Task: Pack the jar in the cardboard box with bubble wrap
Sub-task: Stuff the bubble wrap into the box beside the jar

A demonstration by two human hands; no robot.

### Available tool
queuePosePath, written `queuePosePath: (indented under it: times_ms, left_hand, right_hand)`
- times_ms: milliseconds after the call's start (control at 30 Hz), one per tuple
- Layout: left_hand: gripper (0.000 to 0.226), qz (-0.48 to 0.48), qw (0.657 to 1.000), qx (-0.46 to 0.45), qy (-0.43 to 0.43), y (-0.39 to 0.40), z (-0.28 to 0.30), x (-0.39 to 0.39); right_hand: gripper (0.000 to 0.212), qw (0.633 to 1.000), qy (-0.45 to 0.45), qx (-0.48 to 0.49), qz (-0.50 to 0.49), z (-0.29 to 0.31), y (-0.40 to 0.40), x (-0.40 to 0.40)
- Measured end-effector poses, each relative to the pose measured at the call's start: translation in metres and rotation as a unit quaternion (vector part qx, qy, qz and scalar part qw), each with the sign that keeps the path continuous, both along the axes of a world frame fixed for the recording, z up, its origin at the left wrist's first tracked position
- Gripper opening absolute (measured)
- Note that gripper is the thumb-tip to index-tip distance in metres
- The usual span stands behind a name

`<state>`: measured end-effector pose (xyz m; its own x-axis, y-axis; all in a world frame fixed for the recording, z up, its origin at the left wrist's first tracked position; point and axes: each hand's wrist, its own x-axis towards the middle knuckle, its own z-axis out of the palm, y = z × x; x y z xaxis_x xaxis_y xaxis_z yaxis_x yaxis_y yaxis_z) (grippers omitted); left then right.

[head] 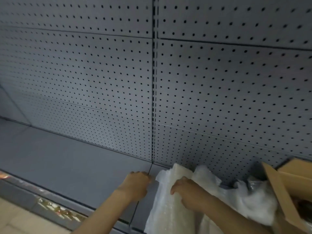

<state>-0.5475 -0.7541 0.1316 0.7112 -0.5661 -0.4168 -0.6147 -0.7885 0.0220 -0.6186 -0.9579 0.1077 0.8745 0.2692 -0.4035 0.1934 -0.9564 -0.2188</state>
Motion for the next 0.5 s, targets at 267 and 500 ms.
queuePosePath:
  times_ms: [267,500]
  left_hand:
    - [0.042,-0.045,0.998,0.043,0.030,0.035,-0.022,0.020]
    - [0.045,-0.044,0.996,0.058,0.044,0.047,-0.027,0.017]
  right_hand:
    - [0.049,0.962,-0.027,-0.188,0.197,-0.058,0.008,0.026]
    - [0.030,0.935,0.016,-0.212,0.286,-0.046,0.028,0.044]
